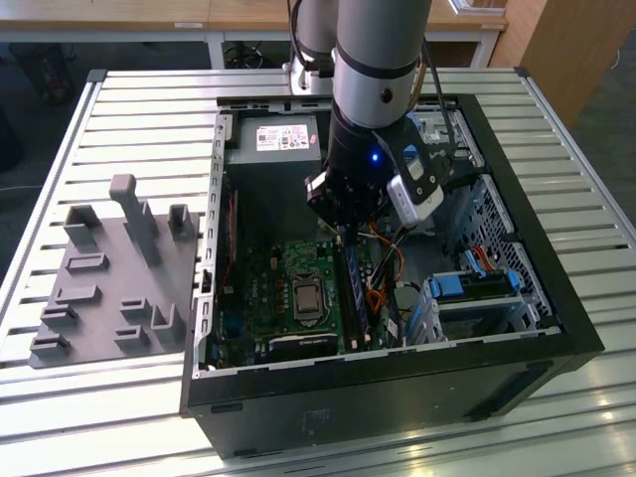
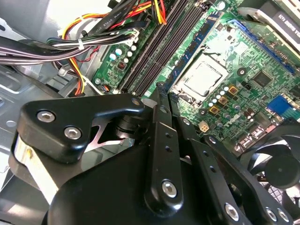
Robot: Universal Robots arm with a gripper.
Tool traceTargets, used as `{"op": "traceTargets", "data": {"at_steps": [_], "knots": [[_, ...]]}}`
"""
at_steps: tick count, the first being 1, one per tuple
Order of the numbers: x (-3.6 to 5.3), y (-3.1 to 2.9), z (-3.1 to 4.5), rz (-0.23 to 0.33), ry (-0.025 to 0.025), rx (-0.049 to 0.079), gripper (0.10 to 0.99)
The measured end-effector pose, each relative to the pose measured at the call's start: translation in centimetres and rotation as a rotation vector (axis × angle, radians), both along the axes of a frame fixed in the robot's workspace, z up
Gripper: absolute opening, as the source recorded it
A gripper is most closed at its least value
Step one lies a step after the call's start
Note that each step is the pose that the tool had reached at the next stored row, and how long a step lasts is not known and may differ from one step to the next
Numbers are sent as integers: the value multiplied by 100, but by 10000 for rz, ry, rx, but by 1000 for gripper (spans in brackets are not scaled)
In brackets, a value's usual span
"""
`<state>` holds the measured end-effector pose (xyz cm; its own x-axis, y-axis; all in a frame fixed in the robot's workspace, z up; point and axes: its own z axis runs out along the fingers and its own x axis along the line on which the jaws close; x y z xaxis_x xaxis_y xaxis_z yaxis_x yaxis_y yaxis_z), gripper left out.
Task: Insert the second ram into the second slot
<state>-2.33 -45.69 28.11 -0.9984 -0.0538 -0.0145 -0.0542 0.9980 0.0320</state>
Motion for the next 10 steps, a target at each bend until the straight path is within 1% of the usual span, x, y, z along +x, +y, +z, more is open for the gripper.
{"op": "traceTargets", "data": {"at_steps": [10], "knots": [[0,0,-31,0,0,11,129]]}}
